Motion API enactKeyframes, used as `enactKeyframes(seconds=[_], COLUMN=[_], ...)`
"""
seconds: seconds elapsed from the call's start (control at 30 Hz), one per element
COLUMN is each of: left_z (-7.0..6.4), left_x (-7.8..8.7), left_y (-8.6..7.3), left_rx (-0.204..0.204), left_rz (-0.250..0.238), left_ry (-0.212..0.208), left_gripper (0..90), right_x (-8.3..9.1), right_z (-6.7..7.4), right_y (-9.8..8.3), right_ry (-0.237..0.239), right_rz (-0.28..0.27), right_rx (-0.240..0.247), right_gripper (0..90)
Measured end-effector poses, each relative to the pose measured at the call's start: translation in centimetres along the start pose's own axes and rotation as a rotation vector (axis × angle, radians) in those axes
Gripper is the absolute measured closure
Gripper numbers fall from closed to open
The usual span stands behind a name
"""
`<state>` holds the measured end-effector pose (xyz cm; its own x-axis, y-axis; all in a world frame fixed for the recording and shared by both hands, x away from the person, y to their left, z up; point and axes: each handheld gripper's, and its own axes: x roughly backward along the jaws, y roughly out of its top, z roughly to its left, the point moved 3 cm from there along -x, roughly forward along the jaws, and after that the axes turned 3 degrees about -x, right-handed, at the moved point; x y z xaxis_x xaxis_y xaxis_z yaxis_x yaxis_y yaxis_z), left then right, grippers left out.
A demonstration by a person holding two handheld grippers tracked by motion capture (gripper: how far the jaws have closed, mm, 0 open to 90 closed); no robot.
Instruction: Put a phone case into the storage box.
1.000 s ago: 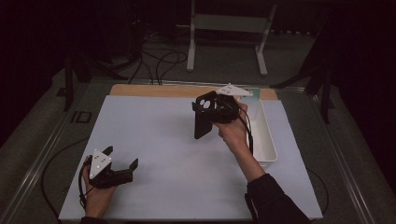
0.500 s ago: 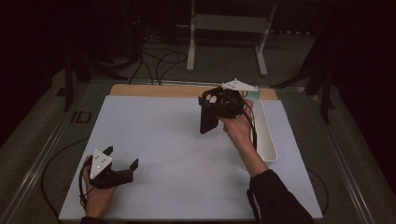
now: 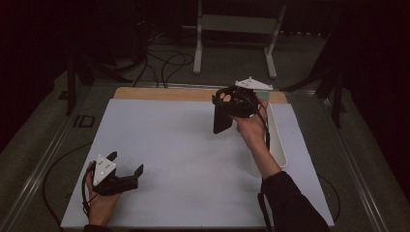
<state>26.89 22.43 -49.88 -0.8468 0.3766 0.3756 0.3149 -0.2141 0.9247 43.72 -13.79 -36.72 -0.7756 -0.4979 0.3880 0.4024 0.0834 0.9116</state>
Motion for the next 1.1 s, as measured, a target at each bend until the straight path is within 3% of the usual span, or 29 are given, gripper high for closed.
enactKeyframes(seconds=[0.77,1.1], left_z=[0.0,0.0], left_x=[0.0,0.0], left_y=[0.0,0.0], left_rx=[-0.001,-0.001], left_rz=[0.0,0.0], left_ry=[0.0,0.001], left_gripper=[0.0,0.0], right_x=[0.3,0.6], right_z=[-2.9,-4.7], right_y=[1.3,1.5], right_ry=[-0.089,-0.137], right_rz=[-0.026,-0.04], right_rx=[-0.011,-0.042], right_gripper=[14.4,14.5])
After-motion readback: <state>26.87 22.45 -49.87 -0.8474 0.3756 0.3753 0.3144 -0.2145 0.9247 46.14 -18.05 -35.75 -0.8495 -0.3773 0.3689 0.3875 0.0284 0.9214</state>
